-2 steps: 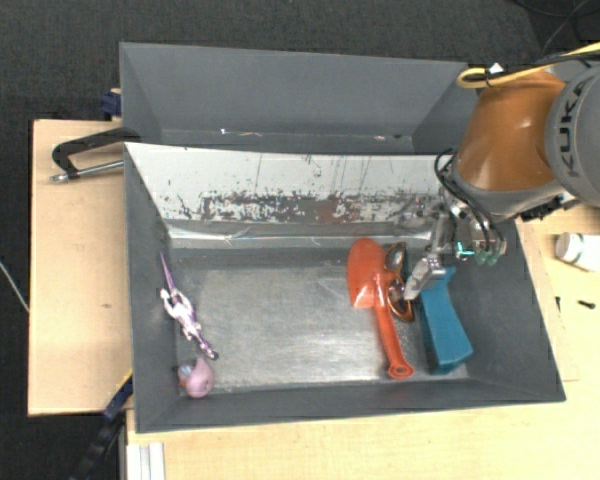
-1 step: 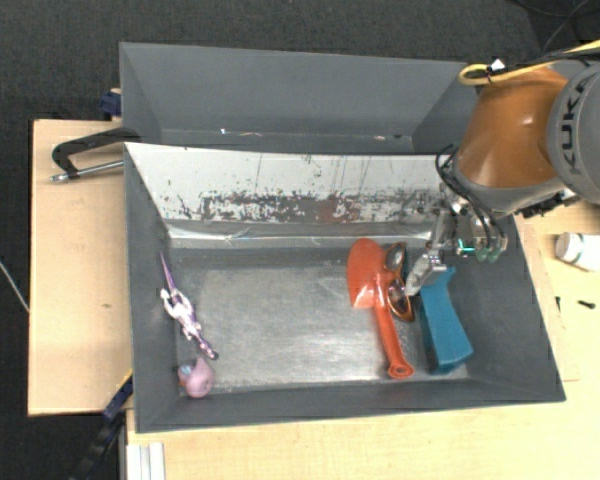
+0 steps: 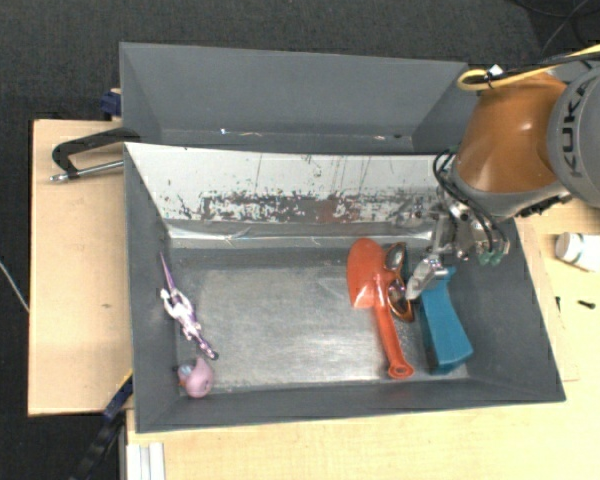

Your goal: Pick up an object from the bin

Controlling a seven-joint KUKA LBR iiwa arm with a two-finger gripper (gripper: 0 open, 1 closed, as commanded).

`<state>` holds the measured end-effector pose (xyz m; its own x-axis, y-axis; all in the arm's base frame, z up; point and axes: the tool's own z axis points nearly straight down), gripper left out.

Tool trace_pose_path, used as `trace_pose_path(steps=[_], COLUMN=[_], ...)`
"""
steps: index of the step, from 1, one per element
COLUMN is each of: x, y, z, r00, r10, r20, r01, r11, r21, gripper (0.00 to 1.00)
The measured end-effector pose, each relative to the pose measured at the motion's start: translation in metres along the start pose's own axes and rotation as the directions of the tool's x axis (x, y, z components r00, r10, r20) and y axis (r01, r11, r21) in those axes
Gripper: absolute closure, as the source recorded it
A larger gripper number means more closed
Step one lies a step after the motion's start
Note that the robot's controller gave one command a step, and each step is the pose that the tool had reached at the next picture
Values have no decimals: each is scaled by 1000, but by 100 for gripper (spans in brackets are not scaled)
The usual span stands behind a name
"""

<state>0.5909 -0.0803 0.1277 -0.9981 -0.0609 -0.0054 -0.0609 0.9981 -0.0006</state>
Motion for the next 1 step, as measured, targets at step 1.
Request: trace_pose_path(steps=[1], x=[4], y=[48], z=[51], r00=[893], r10=[-450], r20=[7], r01=[450], r11=[893], r21=[1], gripper=[100])
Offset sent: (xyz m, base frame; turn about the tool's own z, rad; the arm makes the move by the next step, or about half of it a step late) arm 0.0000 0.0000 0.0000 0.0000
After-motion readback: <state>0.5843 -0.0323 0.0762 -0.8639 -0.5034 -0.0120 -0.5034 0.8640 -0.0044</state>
